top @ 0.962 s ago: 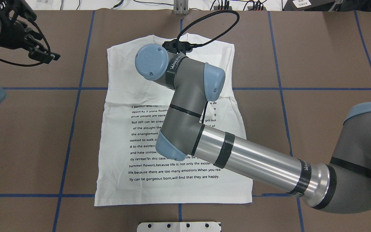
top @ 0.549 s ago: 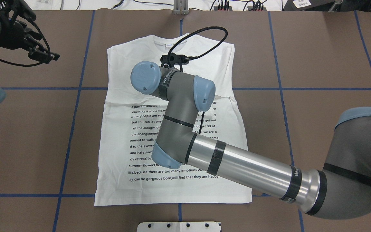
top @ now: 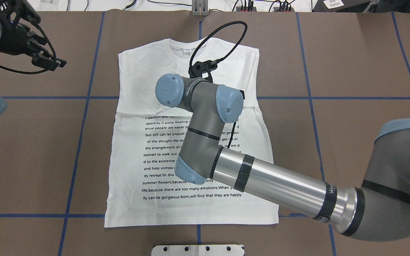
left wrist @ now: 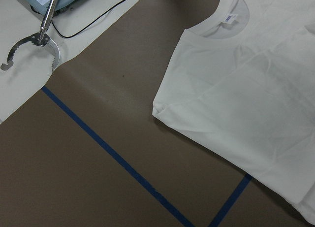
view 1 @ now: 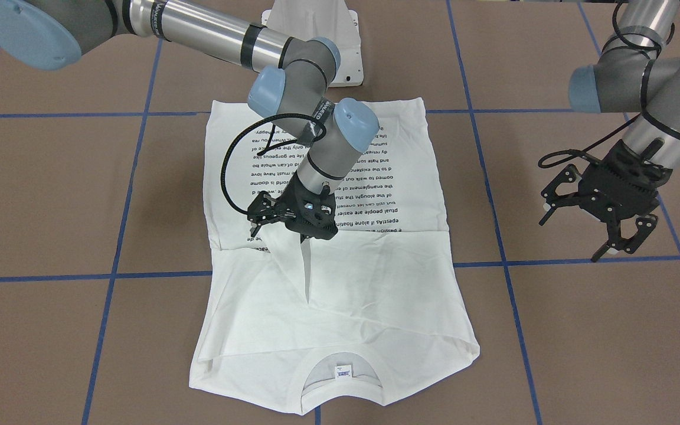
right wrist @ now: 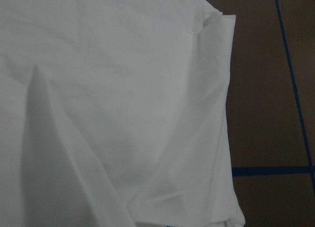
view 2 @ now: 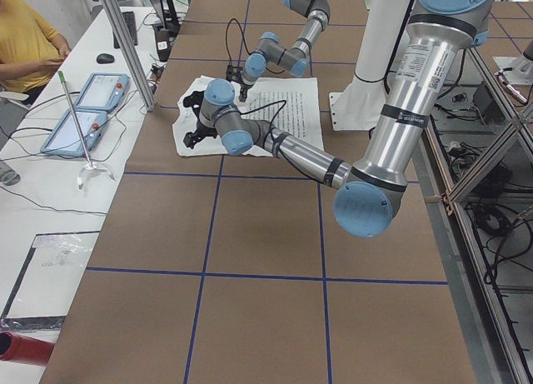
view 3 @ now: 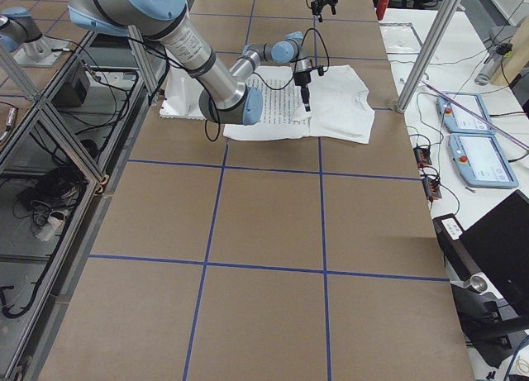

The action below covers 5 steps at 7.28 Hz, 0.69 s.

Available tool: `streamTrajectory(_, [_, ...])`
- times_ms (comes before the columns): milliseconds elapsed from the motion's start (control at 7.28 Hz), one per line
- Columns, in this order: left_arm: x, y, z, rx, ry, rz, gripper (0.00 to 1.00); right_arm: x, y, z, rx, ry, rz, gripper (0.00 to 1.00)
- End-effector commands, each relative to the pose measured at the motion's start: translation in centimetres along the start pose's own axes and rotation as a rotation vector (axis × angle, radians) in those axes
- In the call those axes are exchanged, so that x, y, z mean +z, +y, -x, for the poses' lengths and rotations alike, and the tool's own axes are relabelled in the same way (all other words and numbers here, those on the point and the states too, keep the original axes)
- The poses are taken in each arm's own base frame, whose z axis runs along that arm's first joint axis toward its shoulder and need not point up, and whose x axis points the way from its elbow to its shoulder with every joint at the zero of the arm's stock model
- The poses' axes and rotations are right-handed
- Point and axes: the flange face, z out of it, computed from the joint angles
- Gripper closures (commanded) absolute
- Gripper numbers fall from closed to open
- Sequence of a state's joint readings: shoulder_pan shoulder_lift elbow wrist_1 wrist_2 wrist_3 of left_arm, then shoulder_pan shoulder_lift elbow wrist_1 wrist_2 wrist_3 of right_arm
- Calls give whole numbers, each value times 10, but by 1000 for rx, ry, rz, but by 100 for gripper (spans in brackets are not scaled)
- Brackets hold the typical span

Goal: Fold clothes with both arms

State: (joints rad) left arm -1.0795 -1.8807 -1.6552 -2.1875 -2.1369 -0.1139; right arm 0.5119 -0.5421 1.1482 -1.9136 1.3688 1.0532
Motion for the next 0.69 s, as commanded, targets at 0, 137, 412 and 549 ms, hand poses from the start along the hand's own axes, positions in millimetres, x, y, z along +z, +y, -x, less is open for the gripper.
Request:
streamTrajectory(0, [1,0,0,-2,1,2,0,58,-49,-75,-165,123,-4,0])
streamTrajectory(137, [1,0,0,-2,1,2,0,73,-81,-114,-194,137,-14,0])
streamTrajectory(412, [0,-1,-2,-27,3,-3,0,76,-106,-133,-159,44,-104,0])
streamTrajectory(549, [1,-2,-3,-27,4,-3,0,64,-103,-139,-126,-82,-100,0])
